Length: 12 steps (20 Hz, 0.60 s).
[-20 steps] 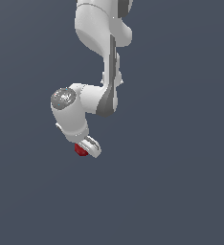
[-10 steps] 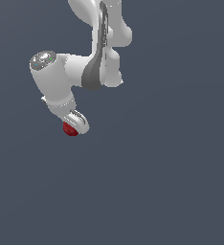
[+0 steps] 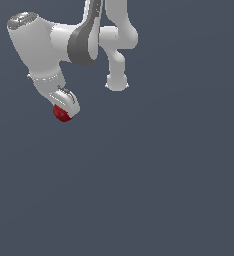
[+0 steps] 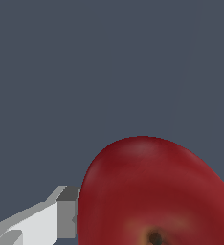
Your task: Pick up the object and move it to a goal position.
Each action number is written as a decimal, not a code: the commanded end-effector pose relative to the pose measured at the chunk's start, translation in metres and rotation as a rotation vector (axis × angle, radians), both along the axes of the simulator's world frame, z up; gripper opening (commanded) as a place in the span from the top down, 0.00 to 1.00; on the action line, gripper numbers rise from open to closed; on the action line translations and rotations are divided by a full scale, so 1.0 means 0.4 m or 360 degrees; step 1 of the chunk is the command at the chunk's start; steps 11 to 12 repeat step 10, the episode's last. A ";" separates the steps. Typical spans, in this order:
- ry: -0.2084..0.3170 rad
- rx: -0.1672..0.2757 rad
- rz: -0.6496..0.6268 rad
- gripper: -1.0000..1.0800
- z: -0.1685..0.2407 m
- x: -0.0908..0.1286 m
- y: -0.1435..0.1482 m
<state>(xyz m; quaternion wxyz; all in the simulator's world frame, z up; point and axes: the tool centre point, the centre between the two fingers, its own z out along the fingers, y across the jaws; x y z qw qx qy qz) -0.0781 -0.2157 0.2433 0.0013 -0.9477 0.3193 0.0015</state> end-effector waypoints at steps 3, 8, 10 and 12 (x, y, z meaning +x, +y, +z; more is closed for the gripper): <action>-0.0003 -0.0002 0.0001 1.00 0.057 -0.041 -0.032; -0.0003 -0.0004 0.0001 1.00 0.088 -0.063 -0.051; -0.0003 -0.0004 0.0001 1.00 0.091 -0.065 -0.053; -0.0003 -0.0004 0.0001 1.00 0.091 -0.065 -0.053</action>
